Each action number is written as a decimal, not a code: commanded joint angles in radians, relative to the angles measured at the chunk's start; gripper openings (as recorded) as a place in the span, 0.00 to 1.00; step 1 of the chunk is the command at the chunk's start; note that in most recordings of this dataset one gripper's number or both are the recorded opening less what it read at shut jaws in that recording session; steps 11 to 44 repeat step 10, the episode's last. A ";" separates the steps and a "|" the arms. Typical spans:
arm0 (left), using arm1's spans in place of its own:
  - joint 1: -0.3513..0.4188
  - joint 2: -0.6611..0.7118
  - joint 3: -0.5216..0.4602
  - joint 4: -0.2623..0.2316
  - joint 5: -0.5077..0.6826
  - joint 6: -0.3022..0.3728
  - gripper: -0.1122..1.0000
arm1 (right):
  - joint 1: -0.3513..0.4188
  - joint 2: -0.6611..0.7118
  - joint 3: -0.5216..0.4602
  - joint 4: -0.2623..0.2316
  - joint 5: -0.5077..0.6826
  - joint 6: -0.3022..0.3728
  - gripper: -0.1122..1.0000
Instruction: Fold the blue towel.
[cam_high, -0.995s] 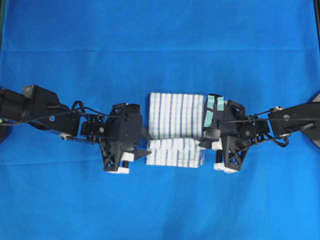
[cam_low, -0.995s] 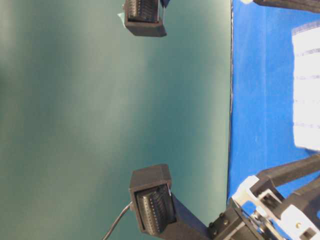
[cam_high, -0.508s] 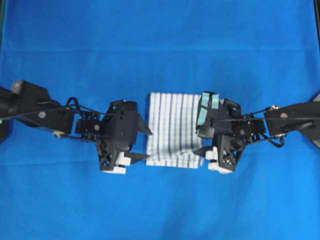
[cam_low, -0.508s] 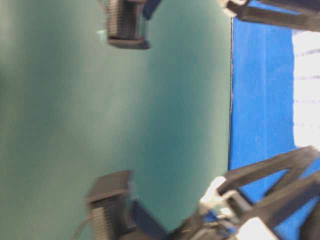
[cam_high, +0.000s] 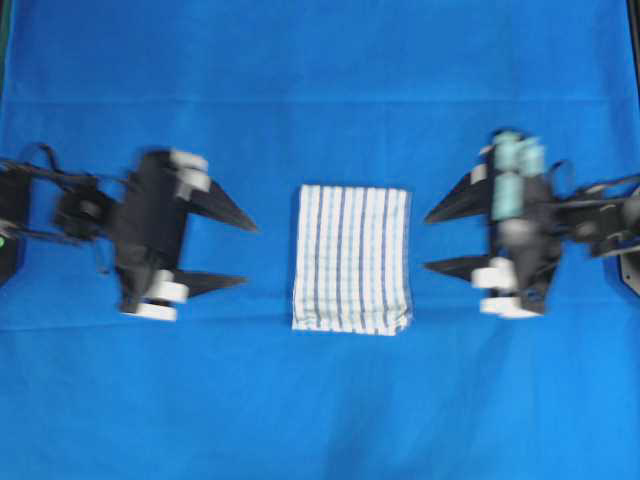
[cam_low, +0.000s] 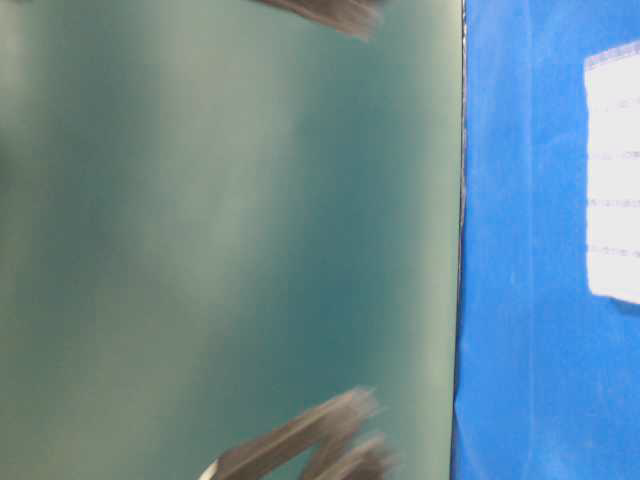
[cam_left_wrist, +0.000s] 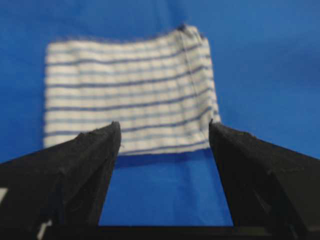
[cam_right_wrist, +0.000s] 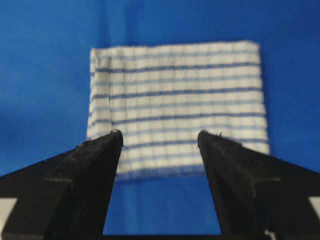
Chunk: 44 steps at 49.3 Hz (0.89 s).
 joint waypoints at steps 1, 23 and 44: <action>0.011 -0.103 0.031 0.000 -0.014 0.002 0.69 | 0.002 -0.109 0.029 -0.017 -0.002 0.002 0.70; 0.038 -0.284 0.141 0.000 -0.040 0.002 0.69 | 0.000 -0.291 0.126 -0.058 -0.005 0.002 0.70; 0.038 -0.284 0.141 0.000 -0.040 0.002 0.69 | 0.000 -0.291 0.126 -0.058 -0.005 0.002 0.70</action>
